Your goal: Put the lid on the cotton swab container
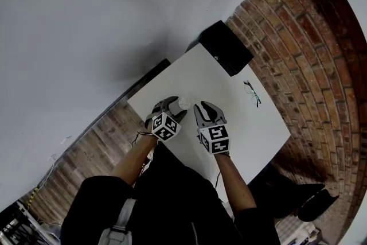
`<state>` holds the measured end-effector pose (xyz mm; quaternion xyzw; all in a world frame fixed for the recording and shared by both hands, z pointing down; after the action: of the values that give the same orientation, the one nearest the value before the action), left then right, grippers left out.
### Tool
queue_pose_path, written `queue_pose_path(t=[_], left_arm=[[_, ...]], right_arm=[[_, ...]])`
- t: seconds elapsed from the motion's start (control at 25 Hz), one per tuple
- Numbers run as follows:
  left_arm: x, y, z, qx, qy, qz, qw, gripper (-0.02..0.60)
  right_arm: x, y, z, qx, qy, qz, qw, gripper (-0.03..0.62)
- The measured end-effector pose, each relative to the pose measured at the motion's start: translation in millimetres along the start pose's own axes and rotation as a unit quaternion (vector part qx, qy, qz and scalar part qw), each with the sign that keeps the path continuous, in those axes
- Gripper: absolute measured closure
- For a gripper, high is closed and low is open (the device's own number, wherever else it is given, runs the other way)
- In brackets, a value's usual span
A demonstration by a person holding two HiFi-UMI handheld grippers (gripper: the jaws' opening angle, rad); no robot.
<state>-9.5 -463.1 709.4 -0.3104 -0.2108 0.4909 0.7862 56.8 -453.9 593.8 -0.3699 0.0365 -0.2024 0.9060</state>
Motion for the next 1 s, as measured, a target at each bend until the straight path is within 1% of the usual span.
queue_pose_path(t=[0.08,0.2,0.4,0.64,0.84,1.0], left_arm=[[0.0,-1.3,2.2,0.0,-0.003,0.003,1.0,0.314],[1.1,-1.9,3.9,0.003,-0.005,0.008,1.0,0.341],[1.1,-2.0,3.6,0.004,-0.009,0.013,0.9999,0.347],[3.2,-2.6,2.6,0.002,-0.027,0.024,0.9993,0.348],[6.2,-4.1,1.3,0.001,-0.031,0.027,0.9992,0.348],[8.4,-5.5,-0.5,0.002,-0.029,0.026,0.9992,0.348]], right_arm=[[1.7,-8.2,0.6,-0.01,0.009,-0.007,1.0,0.484],[5.3,-17.5,0.0,-0.018,0.016,-0.014,1.0,0.472],[5.7,-30.2,-0.2,-0.038,0.025,-0.035,0.998,0.465],[6.5,-40.0,5.7,-0.065,0.025,-0.045,0.997,0.464],[-3.9,-36.1,10.4,-0.061,0.025,-0.06,0.996,0.464],[-12.6,-34.1,15.2,-0.066,0.041,-0.066,0.995,0.464]])
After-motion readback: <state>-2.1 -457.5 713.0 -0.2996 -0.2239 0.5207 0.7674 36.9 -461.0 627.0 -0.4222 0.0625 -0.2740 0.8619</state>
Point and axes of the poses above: the fingertips, and each gripper's own axes: y backward along the fingers, x to its right, z out of its underside, the point moved 3 cm from there along y, backward along the fingers, and after that the axes turned 5 degrees about -x, right-handed, at the moved point
